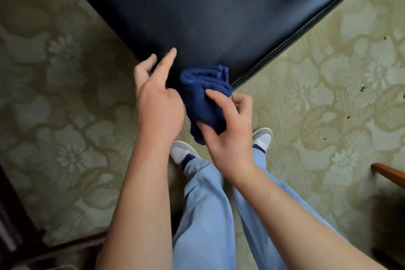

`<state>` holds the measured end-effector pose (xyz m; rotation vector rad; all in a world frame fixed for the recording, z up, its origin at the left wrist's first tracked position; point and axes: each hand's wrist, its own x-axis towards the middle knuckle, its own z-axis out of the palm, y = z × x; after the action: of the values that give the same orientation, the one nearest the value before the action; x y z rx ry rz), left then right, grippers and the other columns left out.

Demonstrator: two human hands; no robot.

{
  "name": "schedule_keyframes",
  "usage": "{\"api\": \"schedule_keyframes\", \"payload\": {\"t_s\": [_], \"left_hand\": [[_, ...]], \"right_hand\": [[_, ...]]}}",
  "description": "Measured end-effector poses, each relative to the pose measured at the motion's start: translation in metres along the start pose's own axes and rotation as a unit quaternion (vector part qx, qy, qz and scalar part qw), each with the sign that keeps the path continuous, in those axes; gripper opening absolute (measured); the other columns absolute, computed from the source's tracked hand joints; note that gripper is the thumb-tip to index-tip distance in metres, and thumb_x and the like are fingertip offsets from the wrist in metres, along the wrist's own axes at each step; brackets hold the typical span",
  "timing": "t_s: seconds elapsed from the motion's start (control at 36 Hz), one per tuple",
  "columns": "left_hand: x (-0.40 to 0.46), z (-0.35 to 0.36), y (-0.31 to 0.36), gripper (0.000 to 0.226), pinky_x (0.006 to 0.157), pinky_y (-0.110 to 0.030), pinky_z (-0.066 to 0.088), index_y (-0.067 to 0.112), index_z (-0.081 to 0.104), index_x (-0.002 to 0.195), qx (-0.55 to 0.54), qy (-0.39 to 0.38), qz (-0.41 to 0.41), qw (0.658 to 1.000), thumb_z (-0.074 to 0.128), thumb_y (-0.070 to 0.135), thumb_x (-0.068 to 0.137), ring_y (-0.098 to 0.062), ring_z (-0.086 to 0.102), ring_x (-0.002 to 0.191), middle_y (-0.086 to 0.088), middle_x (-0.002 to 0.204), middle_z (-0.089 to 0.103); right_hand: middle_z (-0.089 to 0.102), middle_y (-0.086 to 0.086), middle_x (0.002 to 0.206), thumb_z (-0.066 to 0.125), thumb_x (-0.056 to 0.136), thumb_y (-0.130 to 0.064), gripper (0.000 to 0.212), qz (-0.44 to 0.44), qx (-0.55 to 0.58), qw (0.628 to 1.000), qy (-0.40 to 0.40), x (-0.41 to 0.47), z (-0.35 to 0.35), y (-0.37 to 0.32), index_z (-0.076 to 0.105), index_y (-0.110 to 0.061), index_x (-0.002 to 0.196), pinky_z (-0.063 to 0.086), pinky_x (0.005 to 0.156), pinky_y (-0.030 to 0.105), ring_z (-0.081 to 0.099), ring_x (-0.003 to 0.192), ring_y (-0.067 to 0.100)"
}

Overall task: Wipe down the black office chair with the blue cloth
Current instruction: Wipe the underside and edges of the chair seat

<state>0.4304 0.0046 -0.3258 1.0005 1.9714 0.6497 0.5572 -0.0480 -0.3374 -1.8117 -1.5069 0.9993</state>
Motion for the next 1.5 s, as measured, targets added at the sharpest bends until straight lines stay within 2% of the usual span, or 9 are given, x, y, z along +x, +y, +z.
{"api": "schedule_keyframes", "payload": {"t_s": [0.11, 0.31, 0.44, 0.56, 0.75, 1.0, 1.25, 1.36, 1.5], "left_hand": [[0.001, -0.003, -0.003, 0.077, 0.104, -0.046, 0.05, 0.037, 0.061, 0.135, -0.04, 0.0, -0.012, 0.999, 0.033, -0.01, 0.081, -0.02, 0.048, 0.127, 0.014, 0.136, 0.034], [-0.003, -0.006, -0.004, 0.078, 0.089, 0.005, 0.035, 0.042, 0.052, 0.141, -0.017, -0.037, -0.014, 0.999, 0.037, -0.014, 0.088, -0.017, 0.047, 0.133, 0.014, 0.148, 0.028], [-0.003, 0.001, -0.007, 0.081, 0.108, -0.039, 0.048, 0.035, 0.053, 0.142, -0.074, -0.023, -0.007, 0.997, 0.036, -0.017, 0.082, -0.02, 0.044, 0.133, 0.01, 0.15, 0.025], [-0.002, 0.0, -0.013, 0.081, 0.11, -0.045, 0.045, 0.035, 0.053, 0.142, -0.095, -0.022, -0.01, 0.995, 0.034, -0.007, 0.076, -0.023, 0.041, 0.136, 0.012, 0.146, 0.027], [-0.008, -0.005, -0.008, 0.084, 0.116, -0.037, 0.037, 0.037, 0.053, 0.141, -0.08, -0.046, -0.021, 0.996, 0.031, -0.016, 0.08, -0.017, 0.041, 0.139, 0.013, 0.152, 0.027], [0.003, -0.005, -0.005, 0.064, 0.106, -0.038, 0.046, 0.03, 0.063, 0.132, -0.11, -0.019, -0.028, 0.993, 0.042, -0.004, 0.082, -0.017, 0.062, 0.107, 0.01, 0.126, 0.045], [0.001, 0.0, -0.003, 0.065, 0.104, -0.04, 0.048, 0.032, 0.061, 0.135, -0.073, -0.032, -0.031, 0.996, 0.042, -0.004, 0.084, -0.019, 0.065, 0.103, 0.013, 0.123, 0.043], [0.0, 0.001, 0.004, 0.059, 0.088, -0.015, 0.048, 0.027, 0.062, 0.133, -0.052, -0.015, -0.039, 0.998, 0.047, -0.006, 0.087, 0.004, 0.058, 0.079, 0.009, 0.129, 0.045], [0.001, -0.001, 0.016, 0.055, 0.081, -0.003, 0.04, 0.029, 0.066, 0.127, 0.017, 0.012, -0.014, 1.0, 0.049, -0.002, 0.084, 0.0, 0.054, 0.09, 0.009, 0.12, 0.044]], "right_hand": [[0.04, 0.01, 0.111, 0.079, 0.074, 0.003, 0.058, -0.033, -0.04, 0.995, 0.08, 0.018, -0.035, -0.003, 0.061, -0.005, 0.129, 0.031, 0.1, 0.01, 0.039, 0.105, -0.007], [0.038, 0.008, 0.112, 0.075, 0.079, -0.007, 0.056, -0.032, -0.077, 0.989, 0.118, 0.061, -0.045, -0.001, 0.062, -0.011, 0.133, 0.029, 0.1, 0.007, 0.038, 0.099, -0.008], [0.037, 0.008, 0.114, 0.075, 0.077, -0.004, 0.054, -0.039, -0.079, 0.993, 0.076, 0.038, -0.022, -0.003, 0.063, -0.013, 0.129, 0.032, 0.1, 0.01, 0.041, 0.094, 0.001], [0.037, 0.008, 0.113, 0.075, 0.075, -0.003, 0.052, -0.044, -0.083, 0.994, 0.055, 0.023, -0.002, -0.002, 0.065, -0.013, 0.125, 0.031, 0.1, 0.012, 0.042, 0.096, 0.011], [0.04, 0.005, 0.114, 0.073, 0.077, 0.0, 0.05, -0.038, -0.083, 0.992, -0.086, -0.025, 0.029, 0.013, 0.069, -0.023, 0.121, 0.049, 0.089, 0.041, 0.052, 0.102, 0.028], [0.04, 0.01, 0.11, 0.076, 0.075, 0.004, 0.047, -0.098, -0.093, 0.989, 0.062, 0.015, -0.026, -0.011, 0.07, -0.008, 0.12, 0.034, 0.096, 0.015, 0.047, 0.099, 0.021], [0.043, 0.014, 0.111, 0.074, 0.079, -0.003, 0.044, -0.092, -0.13, 0.987, 0.011, 0.018, -0.017, 0.005, 0.071, -0.015, 0.121, 0.045, 0.09, 0.032, 0.049, 0.099, 0.027], [0.04, 0.005, 0.113, 0.072, 0.077, 0.005, 0.046, -0.072, -0.144, 0.986, -0.05, -0.016, -0.021, 0.022, 0.072, -0.019, 0.116, 0.049, 0.085, 0.039, 0.052, 0.1, 0.029], [0.039, 0.007, 0.112, 0.073, 0.075, 0.006, 0.048, -0.033, -0.124, 0.989, 0.067, 0.006, -0.056, 0.017, 0.07, -0.012, 0.12, 0.033, 0.096, 0.011, 0.045, 0.099, 0.015]]}}
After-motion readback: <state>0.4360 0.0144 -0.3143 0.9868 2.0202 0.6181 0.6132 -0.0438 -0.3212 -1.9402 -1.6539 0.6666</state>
